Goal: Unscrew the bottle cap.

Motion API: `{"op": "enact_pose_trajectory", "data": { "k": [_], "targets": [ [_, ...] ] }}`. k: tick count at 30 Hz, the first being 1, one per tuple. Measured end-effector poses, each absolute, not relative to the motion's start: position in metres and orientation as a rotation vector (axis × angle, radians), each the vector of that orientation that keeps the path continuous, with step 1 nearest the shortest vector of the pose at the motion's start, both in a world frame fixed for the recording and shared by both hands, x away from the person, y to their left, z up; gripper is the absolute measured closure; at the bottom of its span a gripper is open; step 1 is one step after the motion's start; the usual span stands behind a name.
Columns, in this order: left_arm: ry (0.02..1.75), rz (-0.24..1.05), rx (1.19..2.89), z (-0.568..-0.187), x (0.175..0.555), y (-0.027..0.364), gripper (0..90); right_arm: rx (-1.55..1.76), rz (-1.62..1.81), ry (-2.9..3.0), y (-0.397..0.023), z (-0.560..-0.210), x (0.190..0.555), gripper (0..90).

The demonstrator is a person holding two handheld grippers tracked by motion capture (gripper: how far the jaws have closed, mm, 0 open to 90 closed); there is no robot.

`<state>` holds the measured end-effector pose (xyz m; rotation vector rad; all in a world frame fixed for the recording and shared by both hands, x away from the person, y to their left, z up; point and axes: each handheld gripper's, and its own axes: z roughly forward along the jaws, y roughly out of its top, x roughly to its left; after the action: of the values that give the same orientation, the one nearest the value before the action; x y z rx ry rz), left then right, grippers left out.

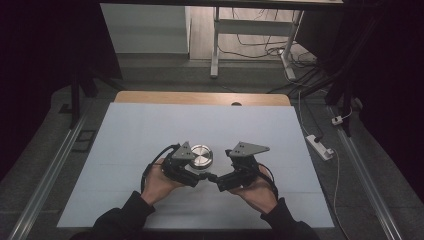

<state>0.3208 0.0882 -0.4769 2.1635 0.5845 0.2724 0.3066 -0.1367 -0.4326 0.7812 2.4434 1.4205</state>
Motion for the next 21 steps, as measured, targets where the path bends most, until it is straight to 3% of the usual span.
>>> {"op": "enact_pose_trajectory", "data": {
  "k": [9, 17, 21],
  "targets": [
    [0.587, 0.268, 2.166, -0.476, 0.32, 0.087, 15.4, 0.731, 1.401, 2.423, -0.107, -0.43, 0.317, 3.2],
    [0.59, 0.254, 2.158, -0.475, 0.319, 0.087, 15.4, 0.682, 1.425, 2.429, -0.096, -0.434, 0.321, 17.7],
    [0.569, 0.239, 2.16, -0.474, 0.32, 0.088, 15.5, 0.65, 1.431, 2.438, -0.097, -0.433, 0.321, 18.0]
  ]
}}
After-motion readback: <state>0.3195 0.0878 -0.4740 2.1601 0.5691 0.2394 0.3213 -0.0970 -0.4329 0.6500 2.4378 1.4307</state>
